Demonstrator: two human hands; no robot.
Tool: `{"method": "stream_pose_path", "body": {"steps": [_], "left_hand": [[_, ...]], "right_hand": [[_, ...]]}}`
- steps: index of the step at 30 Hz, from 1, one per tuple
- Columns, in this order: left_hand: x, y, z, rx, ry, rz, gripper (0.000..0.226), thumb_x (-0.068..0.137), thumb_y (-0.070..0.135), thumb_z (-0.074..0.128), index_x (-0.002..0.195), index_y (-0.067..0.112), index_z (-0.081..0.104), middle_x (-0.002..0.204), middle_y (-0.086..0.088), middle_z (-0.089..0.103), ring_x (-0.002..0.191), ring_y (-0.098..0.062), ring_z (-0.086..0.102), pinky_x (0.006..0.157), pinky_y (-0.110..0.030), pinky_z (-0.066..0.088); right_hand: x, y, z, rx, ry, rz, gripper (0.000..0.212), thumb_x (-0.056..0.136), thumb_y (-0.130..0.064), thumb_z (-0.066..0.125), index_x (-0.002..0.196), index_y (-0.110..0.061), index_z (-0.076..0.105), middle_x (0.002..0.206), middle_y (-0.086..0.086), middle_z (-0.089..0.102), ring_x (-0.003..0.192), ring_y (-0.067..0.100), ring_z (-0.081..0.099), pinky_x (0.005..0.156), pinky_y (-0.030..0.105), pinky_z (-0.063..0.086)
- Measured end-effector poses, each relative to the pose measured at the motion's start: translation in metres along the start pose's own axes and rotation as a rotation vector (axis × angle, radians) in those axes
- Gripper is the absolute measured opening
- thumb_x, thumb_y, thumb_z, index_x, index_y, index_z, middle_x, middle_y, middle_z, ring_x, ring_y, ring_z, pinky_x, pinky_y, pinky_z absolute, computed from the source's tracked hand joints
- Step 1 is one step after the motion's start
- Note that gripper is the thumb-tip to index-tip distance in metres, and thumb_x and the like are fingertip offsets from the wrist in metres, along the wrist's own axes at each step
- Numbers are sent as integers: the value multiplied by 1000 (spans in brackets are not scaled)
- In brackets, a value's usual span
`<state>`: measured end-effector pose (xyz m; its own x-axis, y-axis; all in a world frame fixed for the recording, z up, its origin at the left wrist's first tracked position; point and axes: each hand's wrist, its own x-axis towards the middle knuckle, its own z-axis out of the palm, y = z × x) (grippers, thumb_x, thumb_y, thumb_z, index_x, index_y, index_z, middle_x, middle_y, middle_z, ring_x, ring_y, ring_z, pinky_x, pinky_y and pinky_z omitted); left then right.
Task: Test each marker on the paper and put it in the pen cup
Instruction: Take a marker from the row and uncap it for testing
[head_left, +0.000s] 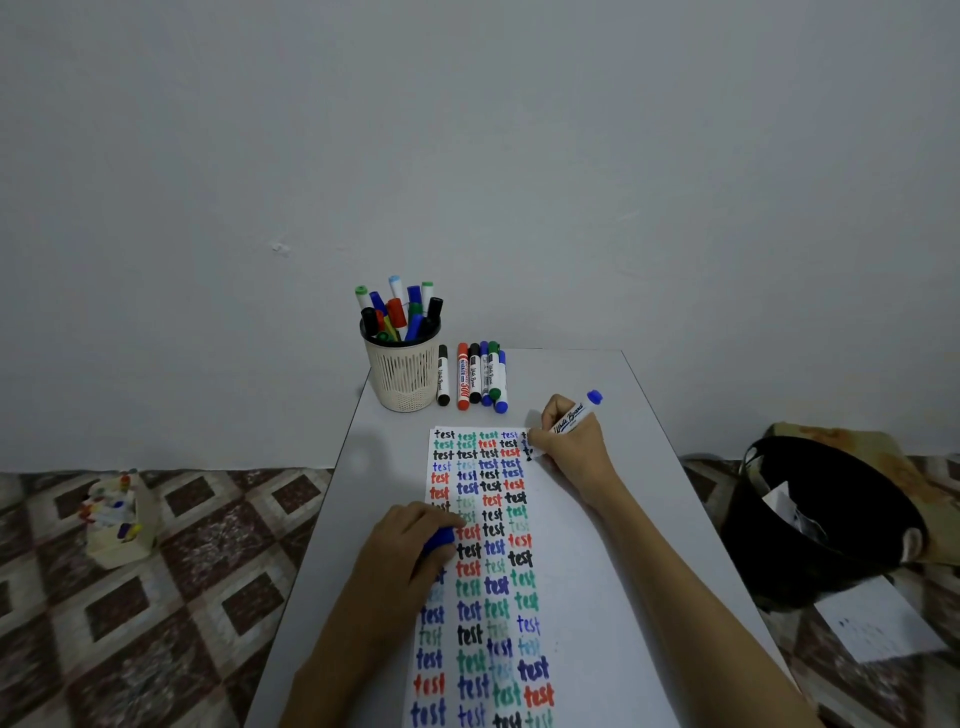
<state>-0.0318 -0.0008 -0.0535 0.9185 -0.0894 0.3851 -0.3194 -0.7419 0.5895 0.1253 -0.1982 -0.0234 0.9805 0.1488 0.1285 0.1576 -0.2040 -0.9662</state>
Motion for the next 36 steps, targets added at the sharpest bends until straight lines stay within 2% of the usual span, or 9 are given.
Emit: {"method": "stream_pose_path", "body": {"steps": [6, 12, 16, 21, 24, 27, 31, 34, 36], "left_hand": [[0, 1, 0, -8, 9, 8, 39, 87, 44, 40, 109, 22, 62, 104, 17, 54, 96, 1, 49, 82, -10, 37], [1, 1, -1, -7, 22, 19, 36, 87, 43, 41, 108, 23, 63, 102, 18, 53, 94, 1, 48, 82, -12, 38], [1, 2, -1, -5, 24, 27, 39, 87, 43, 41, 108, 20, 63, 103, 12, 58, 94, 2, 47, 82, -12, 38], [1, 2, -1, -11, 19, 19, 37, 87, 44, 41, 109, 23, 62, 102, 16, 55, 95, 5, 46, 81, -10, 38], [1, 2, -1, -11, 25, 28, 37, 87, 43, 41, 109, 22, 62, 102, 16, 54, 95, 5, 46, 81, -10, 37], [1, 2, -1, -12, 22, 13, 38, 87, 45, 40, 109, 24, 62, 102, 17, 53, 95, 5, 46, 81, -8, 36], [0, 2, -1, -20, 18, 7, 38, 87, 47, 40, 109, 25, 61, 102, 18, 54, 96, 5, 46, 82, -8, 37], [0, 2, -1, -17, 19, 5, 38, 86, 46, 40, 109, 24, 61, 102, 17, 54, 95, 5, 46, 81, -8, 37], [1, 2, -1, -14, 16, 11, 38, 87, 45, 41, 109, 24, 62, 102, 16, 54, 95, 5, 46, 81, -8, 37]], "right_hand": [[0, -1, -3, 48, 4, -9, 30, 79, 13, 59, 68, -8, 41, 60, 2, 54, 48, 3, 57, 45, 19, 44], [0, -1, 0, -8, -10, -14, 33, 77, 10, 63, 65, -11, 41, 58, -1, 54, 54, 7, 59, 49, 21, 46], [-1, -3, -3, 55, 0, -14, 32, 77, 15, 60, 65, -8, 41, 56, 3, 51, 48, 4, 56, 46, 18, 45], [-2, -2, -2, 56, 13, -14, 34, 79, 15, 59, 65, -10, 39, 50, -11, 51, 46, 0, 56, 45, 17, 44], [-2, -1, -2, 50, 10, -18, 34, 81, 14, 58, 66, -10, 38, 48, -13, 53, 47, -1, 57, 45, 16, 43], [-3, -1, -3, 48, 4, -20, 35, 80, 13, 61, 66, -10, 39, 52, -10, 53, 50, 2, 59, 48, 19, 46], [-2, -3, -2, 84, 30, -9, 35, 79, 15, 60, 65, -10, 40, 60, 4, 49, 52, 6, 59, 49, 21, 49], [-4, -4, -2, 94, 75, -9, 35, 80, 16, 57, 65, -10, 40, 61, 5, 50, 53, 6, 60, 48, 18, 48], [-4, -4, -3, 85, 70, -5, 35, 81, 15, 59, 65, -10, 41, 63, 4, 52, 59, 13, 63, 48, 19, 49]]}}
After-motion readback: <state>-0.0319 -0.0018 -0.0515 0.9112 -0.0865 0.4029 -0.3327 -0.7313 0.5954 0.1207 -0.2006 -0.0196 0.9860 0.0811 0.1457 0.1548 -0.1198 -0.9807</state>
